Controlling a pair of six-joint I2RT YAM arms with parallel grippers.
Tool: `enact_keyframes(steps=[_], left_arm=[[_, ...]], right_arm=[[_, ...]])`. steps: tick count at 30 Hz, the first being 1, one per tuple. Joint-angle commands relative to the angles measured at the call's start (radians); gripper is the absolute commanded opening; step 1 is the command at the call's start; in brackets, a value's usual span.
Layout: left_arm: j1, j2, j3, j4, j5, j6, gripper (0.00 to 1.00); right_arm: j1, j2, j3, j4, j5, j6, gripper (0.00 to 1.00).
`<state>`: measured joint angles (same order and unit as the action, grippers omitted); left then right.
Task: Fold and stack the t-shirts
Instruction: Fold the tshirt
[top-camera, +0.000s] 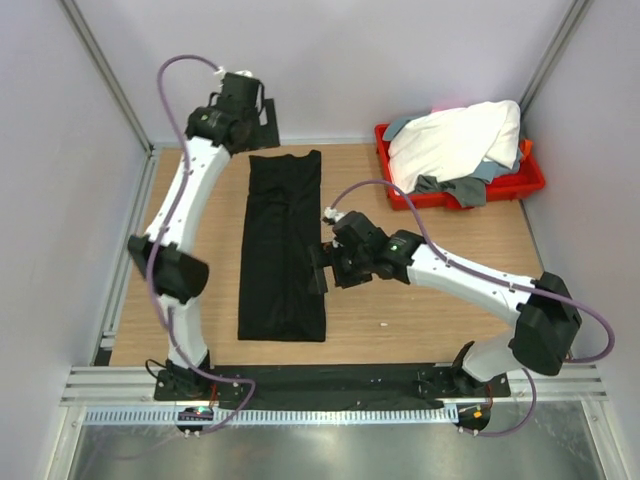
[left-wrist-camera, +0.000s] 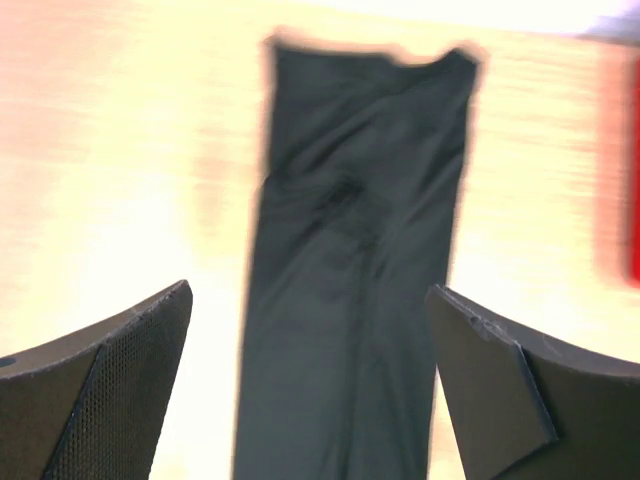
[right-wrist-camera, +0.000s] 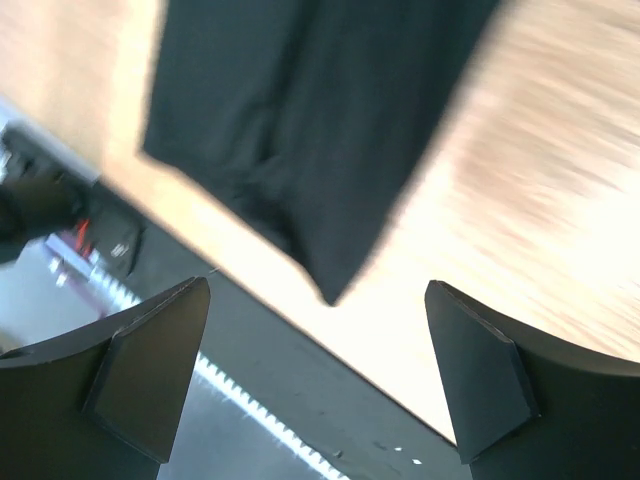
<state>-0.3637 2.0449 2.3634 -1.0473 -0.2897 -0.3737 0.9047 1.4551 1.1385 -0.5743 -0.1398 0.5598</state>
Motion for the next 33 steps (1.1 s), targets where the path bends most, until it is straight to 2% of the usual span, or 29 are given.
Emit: enact_keyframes(steps=[1, 2, 4, 5, 7, 8, 11, 12, 14, 17, 18, 24, 27, 33], left_arm=[[0.006, -0.156, -0.234, -0.141, -0.074, -0.094, 1.00], [0.006, -0.246, -0.400, -0.128, -0.042, -0.114, 0.97], [0.005, -0.342, -0.583, -0.090, 0.003, -0.184, 0.95], [0.005, -0.453, -0.765, -0.030, 0.056, -0.204, 0.94], [0.000, -0.569, -0.941, 0.022, 0.110, -0.279, 0.93], [-0.003, -0.677, -1.098, 0.058, 0.156, -0.304, 0.92], [-0.012, -0.843, -1.335, 0.079, 0.181, -0.399, 0.92], [-0.015, -0.947, -1.384, 0.085, 0.199, -0.416, 0.92], [-0.020, -1.029, -1.501, 0.078, 0.205, -0.462, 0.90], [-0.078, -1.120, -1.559, 0.076, 0.192, -0.528, 0.86], [-0.104, -1.129, -1.569, 0.070, 0.176, -0.585, 0.86], [-0.136, -1.143, -1.676, 0.089, 0.132, -0.691, 0.80], [-0.152, -1.141, -1.748, 0.110, 0.098, -0.772, 0.78], [-0.190, -1.137, -1.829, 0.148, 0.057, -0.840, 0.77]], right_arm=[[-0.067, -0.078, -0.088, 0.026, 0.057, 0.052, 0.96], [-0.076, -0.094, -0.127, 0.059, 0.054, 0.069, 0.96], [-0.087, -0.110, -0.166, 0.109, 0.033, 0.086, 0.95], [-0.087, -0.114, -0.183, 0.131, 0.019, 0.094, 0.95], [-0.086, -0.133, -0.252, 0.216, -0.048, 0.126, 0.92], [-0.082, -0.139, -0.305, 0.246, -0.072, 0.135, 0.91], [-0.069, -0.168, -0.412, 0.332, -0.109, 0.205, 0.88], [-0.063, -0.180, -0.439, 0.353, -0.109, 0.221, 0.87], [-0.043, -0.208, -0.503, 0.416, -0.109, 0.279, 0.82], [-0.006, -0.196, -0.546, 0.487, -0.098, 0.339, 0.76], [0.028, -0.182, -0.549, 0.501, -0.087, 0.351, 0.75], [0.105, -0.087, -0.571, 0.568, -0.046, 0.419, 0.72], [0.109, -0.061, -0.592, 0.642, -0.041, 0.443, 0.59], [0.118, -0.004, -0.603, 0.677, -0.041, 0.457, 0.51]])
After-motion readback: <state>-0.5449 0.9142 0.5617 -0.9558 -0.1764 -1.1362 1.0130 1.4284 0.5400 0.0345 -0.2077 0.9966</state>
